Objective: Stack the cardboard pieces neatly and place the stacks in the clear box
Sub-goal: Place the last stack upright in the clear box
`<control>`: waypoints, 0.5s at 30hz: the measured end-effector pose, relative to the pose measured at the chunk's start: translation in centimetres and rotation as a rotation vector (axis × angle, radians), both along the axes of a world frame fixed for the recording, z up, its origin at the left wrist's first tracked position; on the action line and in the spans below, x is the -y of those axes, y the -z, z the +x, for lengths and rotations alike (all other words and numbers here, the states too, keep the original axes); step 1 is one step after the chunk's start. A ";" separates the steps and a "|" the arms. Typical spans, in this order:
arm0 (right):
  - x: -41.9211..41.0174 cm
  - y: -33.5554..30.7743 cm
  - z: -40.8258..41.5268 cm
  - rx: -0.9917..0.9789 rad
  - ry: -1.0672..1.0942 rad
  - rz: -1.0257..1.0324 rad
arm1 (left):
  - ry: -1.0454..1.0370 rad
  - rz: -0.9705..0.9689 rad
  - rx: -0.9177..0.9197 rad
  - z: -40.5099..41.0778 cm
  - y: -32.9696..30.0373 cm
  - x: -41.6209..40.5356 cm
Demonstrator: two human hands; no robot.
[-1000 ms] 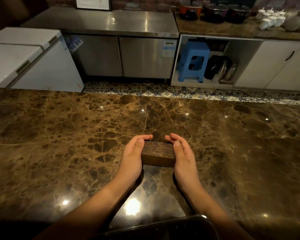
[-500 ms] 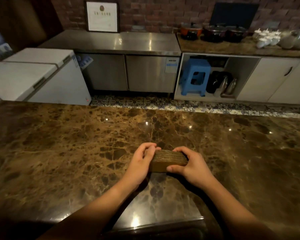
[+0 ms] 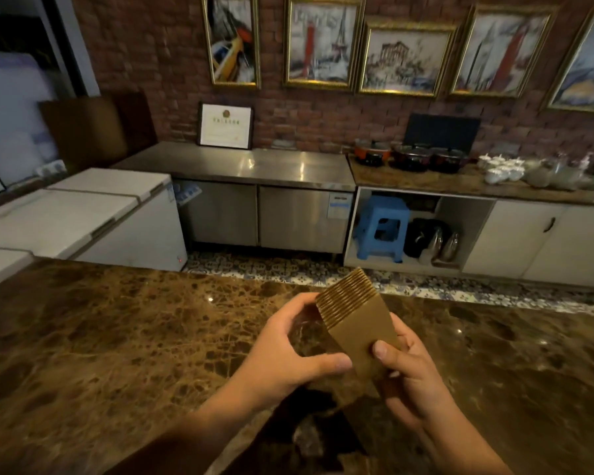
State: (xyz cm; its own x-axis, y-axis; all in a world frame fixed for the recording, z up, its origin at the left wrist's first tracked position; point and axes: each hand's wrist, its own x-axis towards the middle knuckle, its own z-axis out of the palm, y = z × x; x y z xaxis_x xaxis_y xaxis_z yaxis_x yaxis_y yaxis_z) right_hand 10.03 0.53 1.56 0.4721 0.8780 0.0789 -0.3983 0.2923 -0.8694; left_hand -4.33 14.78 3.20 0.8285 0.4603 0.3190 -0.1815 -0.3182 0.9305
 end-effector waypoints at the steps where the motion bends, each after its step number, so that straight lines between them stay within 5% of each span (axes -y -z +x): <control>1: 0.1 -0.6 -0.8 -0.046 -0.018 0.041 | -0.008 0.012 0.022 -0.2 -0.8 0.9; 7: 1.8 -2.3 -5.3 -0.197 -0.066 0.163 | -0.246 0.111 0.154 -2.1 -2.8 5.2; 11: 2.7 -1.9 -8.2 -0.137 -0.132 0.162 | -0.354 0.178 0.205 -4.0 -2.9 6.9; 15: 4.3 -1.6 -9.6 0.036 -0.047 0.002 | -0.381 0.044 0.178 -6.2 -2.2 7.9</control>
State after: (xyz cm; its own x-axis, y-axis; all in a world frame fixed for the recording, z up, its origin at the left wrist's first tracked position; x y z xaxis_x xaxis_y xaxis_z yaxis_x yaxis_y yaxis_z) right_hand 0.40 -3.74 3.18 0.4273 0.8989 0.0968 -0.3801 0.2758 -0.8829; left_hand -10.49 6.88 5.42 0.5322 0.7055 0.4680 -0.2001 -0.4323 0.8792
